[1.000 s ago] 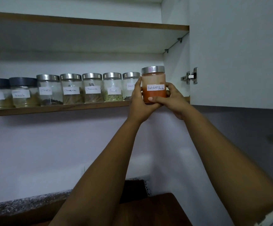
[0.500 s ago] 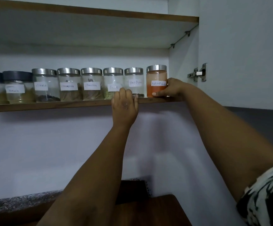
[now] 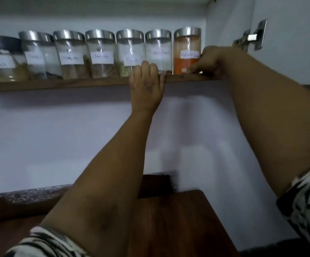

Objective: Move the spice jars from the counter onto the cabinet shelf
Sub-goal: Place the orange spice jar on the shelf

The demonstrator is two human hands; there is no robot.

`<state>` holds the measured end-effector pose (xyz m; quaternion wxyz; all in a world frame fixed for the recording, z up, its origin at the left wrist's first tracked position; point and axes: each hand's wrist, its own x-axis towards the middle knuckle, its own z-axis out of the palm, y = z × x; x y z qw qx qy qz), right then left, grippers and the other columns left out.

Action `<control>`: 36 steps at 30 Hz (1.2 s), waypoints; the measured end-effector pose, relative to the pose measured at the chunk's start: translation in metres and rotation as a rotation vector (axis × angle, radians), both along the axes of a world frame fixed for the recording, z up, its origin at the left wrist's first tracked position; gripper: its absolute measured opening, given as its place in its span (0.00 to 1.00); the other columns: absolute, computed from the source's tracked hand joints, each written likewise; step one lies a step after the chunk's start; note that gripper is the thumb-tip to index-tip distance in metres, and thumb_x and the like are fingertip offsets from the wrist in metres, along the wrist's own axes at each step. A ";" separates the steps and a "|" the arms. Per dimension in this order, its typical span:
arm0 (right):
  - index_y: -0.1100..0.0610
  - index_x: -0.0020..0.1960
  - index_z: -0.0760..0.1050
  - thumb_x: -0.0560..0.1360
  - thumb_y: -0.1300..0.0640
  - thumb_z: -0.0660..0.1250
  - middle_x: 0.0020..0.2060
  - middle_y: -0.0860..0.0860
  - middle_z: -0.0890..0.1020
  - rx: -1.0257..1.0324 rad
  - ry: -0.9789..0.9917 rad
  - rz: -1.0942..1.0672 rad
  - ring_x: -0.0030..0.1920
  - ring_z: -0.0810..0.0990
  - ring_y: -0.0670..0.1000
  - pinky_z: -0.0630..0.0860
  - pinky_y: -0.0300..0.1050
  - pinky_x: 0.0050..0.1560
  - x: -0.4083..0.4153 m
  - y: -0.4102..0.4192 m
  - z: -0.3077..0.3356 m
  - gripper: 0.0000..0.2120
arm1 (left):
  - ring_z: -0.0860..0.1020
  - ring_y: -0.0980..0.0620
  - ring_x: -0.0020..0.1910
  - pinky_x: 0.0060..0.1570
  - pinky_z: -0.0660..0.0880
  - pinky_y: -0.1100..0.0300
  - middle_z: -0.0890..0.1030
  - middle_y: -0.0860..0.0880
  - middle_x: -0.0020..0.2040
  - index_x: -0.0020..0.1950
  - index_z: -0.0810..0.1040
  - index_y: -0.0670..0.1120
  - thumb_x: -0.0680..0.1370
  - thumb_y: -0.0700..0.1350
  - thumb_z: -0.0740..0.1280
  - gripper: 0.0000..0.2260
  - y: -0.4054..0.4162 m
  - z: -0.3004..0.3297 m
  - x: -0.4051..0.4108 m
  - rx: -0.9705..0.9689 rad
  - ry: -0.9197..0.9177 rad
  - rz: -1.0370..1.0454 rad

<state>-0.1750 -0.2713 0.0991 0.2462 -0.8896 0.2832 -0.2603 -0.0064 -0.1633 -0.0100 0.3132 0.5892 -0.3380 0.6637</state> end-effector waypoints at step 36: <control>0.61 0.66 0.72 0.68 0.43 0.75 0.60 0.58 0.78 -0.079 -0.043 -0.074 0.59 0.76 0.57 0.73 0.49 0.61 0.022 -0.021 -0.010 0.35 | 0.70 0.48 0.40 0.42 0.66 0.56 0.73 0.46 0.42 0.44 0.72 0.44 0.81 0.51 0.62 0.12 0.008 0.002 -0.006 0.075 0.065 -0.082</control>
